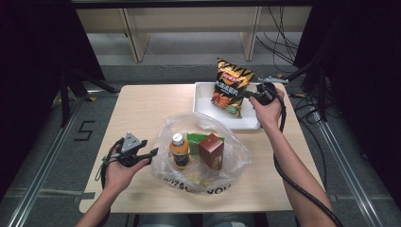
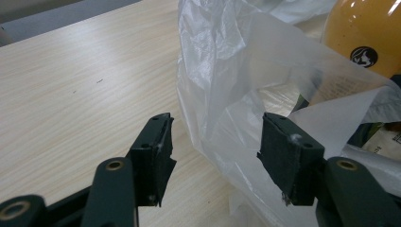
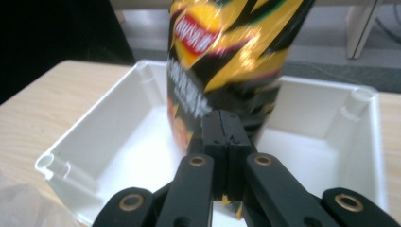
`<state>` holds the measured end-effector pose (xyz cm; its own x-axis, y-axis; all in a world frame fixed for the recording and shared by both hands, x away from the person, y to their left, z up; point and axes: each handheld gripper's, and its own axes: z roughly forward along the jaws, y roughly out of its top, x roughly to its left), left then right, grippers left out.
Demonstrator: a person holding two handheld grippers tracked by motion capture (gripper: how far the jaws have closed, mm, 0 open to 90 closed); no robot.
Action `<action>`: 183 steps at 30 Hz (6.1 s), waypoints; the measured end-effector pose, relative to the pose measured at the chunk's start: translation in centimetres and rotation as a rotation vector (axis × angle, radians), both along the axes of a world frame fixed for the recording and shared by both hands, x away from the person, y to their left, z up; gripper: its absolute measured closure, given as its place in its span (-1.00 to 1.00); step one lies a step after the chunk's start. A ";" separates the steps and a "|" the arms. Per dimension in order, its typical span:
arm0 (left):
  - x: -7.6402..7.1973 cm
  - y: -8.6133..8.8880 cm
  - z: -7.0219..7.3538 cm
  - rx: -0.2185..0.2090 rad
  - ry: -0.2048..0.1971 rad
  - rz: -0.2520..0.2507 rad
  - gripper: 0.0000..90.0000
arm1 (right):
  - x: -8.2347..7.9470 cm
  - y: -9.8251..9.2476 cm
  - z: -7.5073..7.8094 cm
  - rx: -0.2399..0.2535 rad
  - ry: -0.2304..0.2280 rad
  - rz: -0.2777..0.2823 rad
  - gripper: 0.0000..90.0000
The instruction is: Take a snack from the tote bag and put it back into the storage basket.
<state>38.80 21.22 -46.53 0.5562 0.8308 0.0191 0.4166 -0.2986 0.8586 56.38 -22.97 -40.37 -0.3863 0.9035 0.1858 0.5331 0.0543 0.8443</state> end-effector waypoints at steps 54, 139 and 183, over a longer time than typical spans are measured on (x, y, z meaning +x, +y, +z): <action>-0.1 0.0 0.0 0.010 -0.002 -0.004 -0.02 | 3.1 2.5 -7.3 -0.168 0.202 0.060 1.00; -0.2 -0.3 0.0 0.011 -0.002 -0.014 -0.04 | -8.2 5.2 4.1 0.030 0.006 0.508 0.42; -0.2 -0.5 0.1 0.005 -0.003 -0.015 -0.04 | -9.5 7.0 3.4 -0.077 0.090 0.778 0.40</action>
<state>38.61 20.73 -46.48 0.5686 0.8222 0.0245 0.4098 -0.3090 0.8582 46.92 -16.02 -37.01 -0.8998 0.3909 0.1939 0.3836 0.4970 0.7784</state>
